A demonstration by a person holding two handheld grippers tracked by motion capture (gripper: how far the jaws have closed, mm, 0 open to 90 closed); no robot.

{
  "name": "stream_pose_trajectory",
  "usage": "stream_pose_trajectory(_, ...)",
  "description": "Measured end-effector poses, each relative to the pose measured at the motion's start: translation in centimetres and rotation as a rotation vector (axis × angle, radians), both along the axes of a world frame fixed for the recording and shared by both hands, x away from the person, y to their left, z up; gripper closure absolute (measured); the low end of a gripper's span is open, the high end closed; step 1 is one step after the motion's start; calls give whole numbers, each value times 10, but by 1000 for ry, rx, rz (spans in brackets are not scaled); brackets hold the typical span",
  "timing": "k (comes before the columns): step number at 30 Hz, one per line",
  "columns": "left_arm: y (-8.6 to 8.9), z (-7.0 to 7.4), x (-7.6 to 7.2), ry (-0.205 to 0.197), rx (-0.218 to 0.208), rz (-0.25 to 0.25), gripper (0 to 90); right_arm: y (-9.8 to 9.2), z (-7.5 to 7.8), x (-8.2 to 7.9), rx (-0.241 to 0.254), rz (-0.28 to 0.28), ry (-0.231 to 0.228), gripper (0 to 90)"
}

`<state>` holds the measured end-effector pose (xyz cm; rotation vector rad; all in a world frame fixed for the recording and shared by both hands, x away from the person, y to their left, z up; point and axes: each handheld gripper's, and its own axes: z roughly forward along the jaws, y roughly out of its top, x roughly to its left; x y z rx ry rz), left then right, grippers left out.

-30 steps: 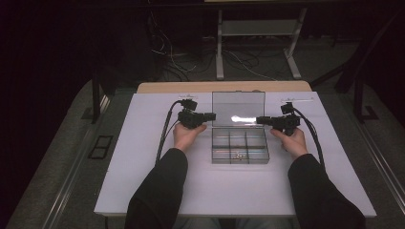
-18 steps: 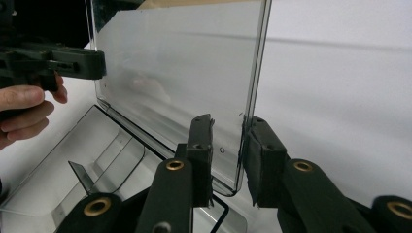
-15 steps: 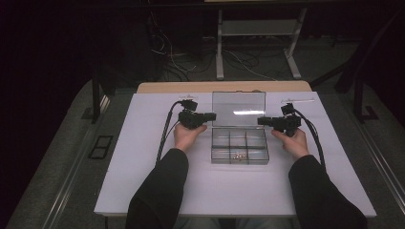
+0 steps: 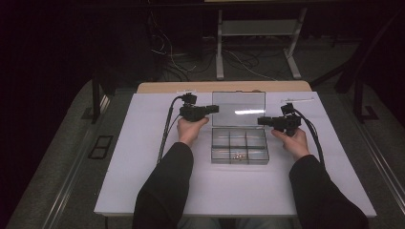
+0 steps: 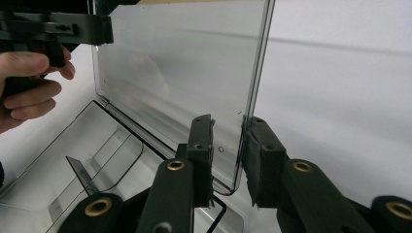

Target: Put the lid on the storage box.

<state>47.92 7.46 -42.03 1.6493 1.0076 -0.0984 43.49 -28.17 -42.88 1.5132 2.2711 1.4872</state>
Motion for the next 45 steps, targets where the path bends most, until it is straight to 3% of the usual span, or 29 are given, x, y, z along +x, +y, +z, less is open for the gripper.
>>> stream_pose_trajectory(4, 2, 0, 0, -1, -9, -12, 764, 0, 0, 0, 0, 1, 2, 730)
stream_pose_trajectory(11, 2, 2, -1, -19, 11, -21, 768, 5, 9, 5, -30, 13, 3, 614)
stream_pose_trajectory(18, 2, 4, -2, -28, 22, -28, 768, 6, 26, 19, -46, 4, -15, 624)
stream_pose_trajectory(25, 2, 7, -4, -42, 35, -31, 768, 1, 43, 30, 36, -44, -50, 667)
stream_pose_trajectory(28, 2, 9, -6, -48, 53, -32, 768, 2, 47, 32, 6, -39, -60, 690)
stream_pose_trajectory(33, 1, 11, -10, -69, 69, -34, 754, 0, 48, 28, 24, -31, -55, 700)
stream_pose_trajectory(45, 2, 17, -27, -127, 63, -69, 690, -1, 54, -6, 43, -17, -152, 681)
